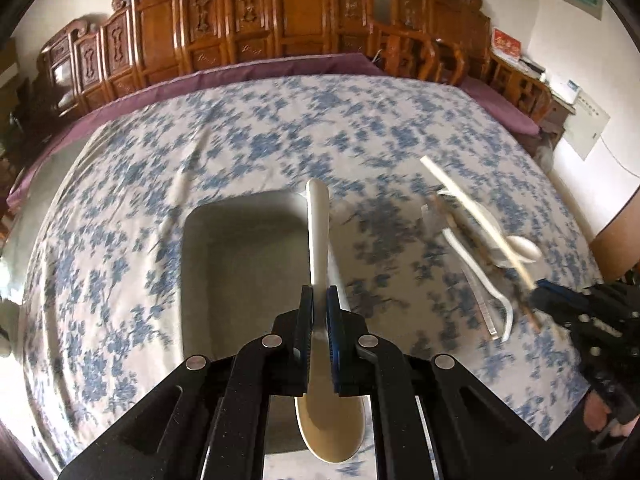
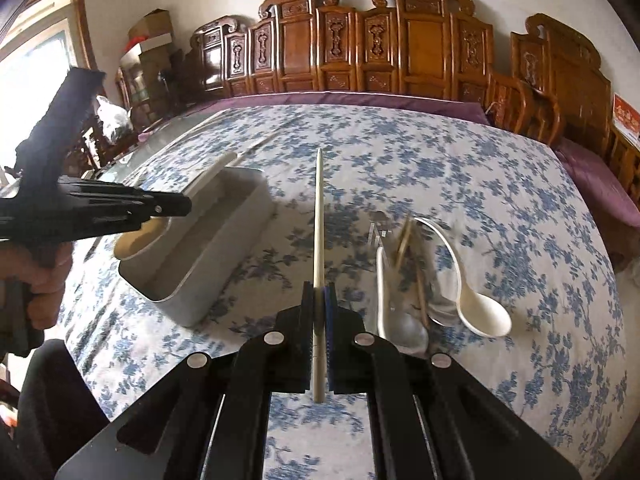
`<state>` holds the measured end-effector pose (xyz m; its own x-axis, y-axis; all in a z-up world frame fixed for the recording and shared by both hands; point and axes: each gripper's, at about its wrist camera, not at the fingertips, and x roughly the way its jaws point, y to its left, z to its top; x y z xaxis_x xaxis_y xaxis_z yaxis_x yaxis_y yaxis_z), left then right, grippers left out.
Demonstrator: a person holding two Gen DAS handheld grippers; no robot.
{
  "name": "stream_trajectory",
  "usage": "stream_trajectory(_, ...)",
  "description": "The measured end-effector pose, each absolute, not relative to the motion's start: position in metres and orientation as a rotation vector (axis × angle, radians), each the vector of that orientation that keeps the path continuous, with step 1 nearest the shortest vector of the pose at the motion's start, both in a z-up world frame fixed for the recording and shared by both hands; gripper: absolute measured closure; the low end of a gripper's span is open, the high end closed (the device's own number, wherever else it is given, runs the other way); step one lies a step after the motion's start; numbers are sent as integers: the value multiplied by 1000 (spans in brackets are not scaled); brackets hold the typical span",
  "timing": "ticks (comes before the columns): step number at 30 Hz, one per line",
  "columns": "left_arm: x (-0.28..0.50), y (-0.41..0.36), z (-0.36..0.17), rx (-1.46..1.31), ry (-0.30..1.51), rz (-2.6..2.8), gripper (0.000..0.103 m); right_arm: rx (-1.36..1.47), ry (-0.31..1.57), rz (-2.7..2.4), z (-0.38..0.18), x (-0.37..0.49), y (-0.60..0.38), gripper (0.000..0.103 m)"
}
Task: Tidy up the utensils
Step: 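Carry the white spoon with the left gripper into the grey tray while the right holds a chopstick, then lower the chopstick into the grey tray and open the right gripper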
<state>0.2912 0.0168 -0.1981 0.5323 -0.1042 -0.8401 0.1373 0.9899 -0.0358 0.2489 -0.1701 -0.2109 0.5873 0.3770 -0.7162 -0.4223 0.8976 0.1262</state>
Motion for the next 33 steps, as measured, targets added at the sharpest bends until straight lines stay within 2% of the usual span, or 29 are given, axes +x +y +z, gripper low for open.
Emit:
stream_trajectory(10, 303, 42, -224, 15, 1045, -111, 95, -97, 830, 465, -206, 242, -145, 97)
stream_trajectory(11, 302, 44, -224, 7, 1042, -116, 88, -100, 832, 463, -205, 242, -143, 97)
stream_trajectory(15, 294, 50, -217, -5, 1019, -120, 75, -119, 832, 467, -202, 239, -133, 97)
stream_trajectory(17, 286, 56, -212, -21, 1004, -119, 62, -125, 830, 471, -201, 238, -127, 97)
stream_trajectory(20, 271, 67, -203, -44, 978, -123, 59, -128, 830, 485, -198, 238, -114, 97)
stream_trajectory(23, 257, 76, -195, -44, 950, -123, 45, -133, 828, 500, -195, 240, -99, 97)
stream_trajectory(33, 215, 117, -166, -66, 847, -87, 34, -146, 862, 548, -203, 252, -43, 97)
